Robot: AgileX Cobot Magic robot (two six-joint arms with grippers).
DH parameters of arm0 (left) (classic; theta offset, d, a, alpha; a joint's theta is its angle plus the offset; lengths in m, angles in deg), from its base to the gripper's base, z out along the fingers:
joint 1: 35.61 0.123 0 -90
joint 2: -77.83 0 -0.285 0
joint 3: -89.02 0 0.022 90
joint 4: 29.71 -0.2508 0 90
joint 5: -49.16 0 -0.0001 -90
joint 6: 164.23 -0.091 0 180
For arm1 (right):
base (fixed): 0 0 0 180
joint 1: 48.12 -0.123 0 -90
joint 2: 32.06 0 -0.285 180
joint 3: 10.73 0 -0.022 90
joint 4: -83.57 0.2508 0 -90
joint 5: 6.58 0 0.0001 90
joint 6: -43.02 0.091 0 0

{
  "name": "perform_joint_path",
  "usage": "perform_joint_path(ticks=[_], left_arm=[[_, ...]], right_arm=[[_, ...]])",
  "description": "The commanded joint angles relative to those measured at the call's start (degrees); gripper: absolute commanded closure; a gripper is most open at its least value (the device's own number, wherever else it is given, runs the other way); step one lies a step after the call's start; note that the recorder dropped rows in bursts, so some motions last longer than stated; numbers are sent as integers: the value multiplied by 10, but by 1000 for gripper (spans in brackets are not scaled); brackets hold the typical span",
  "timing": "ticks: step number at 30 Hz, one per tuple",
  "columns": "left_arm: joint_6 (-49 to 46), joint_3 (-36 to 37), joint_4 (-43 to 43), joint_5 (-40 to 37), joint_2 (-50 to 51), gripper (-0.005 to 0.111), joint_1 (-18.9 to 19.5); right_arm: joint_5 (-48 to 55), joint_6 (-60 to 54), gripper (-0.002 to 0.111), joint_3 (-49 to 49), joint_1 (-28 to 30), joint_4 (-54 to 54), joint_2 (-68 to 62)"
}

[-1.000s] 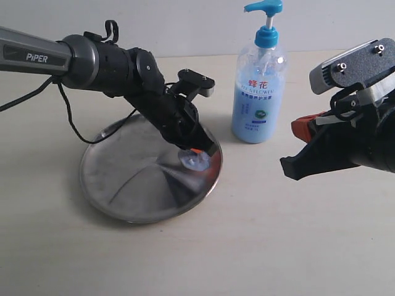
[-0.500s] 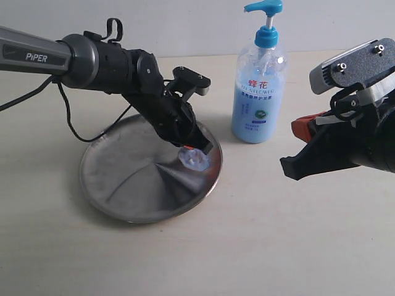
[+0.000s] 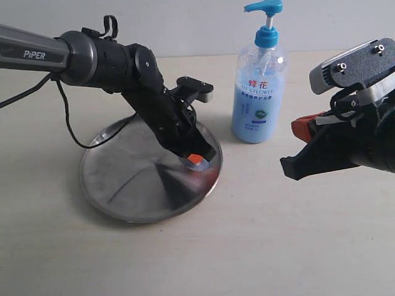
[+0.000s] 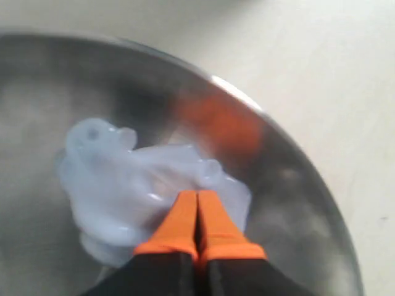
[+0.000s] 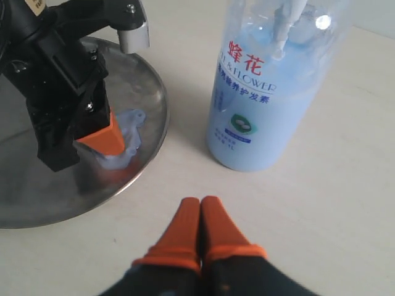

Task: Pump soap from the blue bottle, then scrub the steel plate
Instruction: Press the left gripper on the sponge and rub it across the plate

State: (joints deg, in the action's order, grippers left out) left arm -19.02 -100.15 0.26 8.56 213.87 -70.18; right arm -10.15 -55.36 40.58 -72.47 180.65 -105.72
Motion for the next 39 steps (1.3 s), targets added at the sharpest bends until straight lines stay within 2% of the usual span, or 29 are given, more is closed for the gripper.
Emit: perform_joint_path(ticks=[1,9,15,21,26,34,39], left_arm=[[-54,3,71,-8,3,107,-2],[-53,3,71,100,3,107,3],[-35,3,59,123,3,107,15],[27,3,-30,78,4,107,21],[39,3,-58,24,4,107,21],[33,3,-46,-34,4,107,13],[-32,3,59,-37,4,107,11]], right_arm=[[3,-5,108,-2,0,-3,4],[3,-5,108,4,0,-4,4],[3,-5,108,4,0,-7,4],[3,-5,108,4,0,-7,4],[-7,-5,108,4,0,-7,4],[-7,-5,108,4,0,-7,4],[-7,-5,108,4,0,-7,4]])
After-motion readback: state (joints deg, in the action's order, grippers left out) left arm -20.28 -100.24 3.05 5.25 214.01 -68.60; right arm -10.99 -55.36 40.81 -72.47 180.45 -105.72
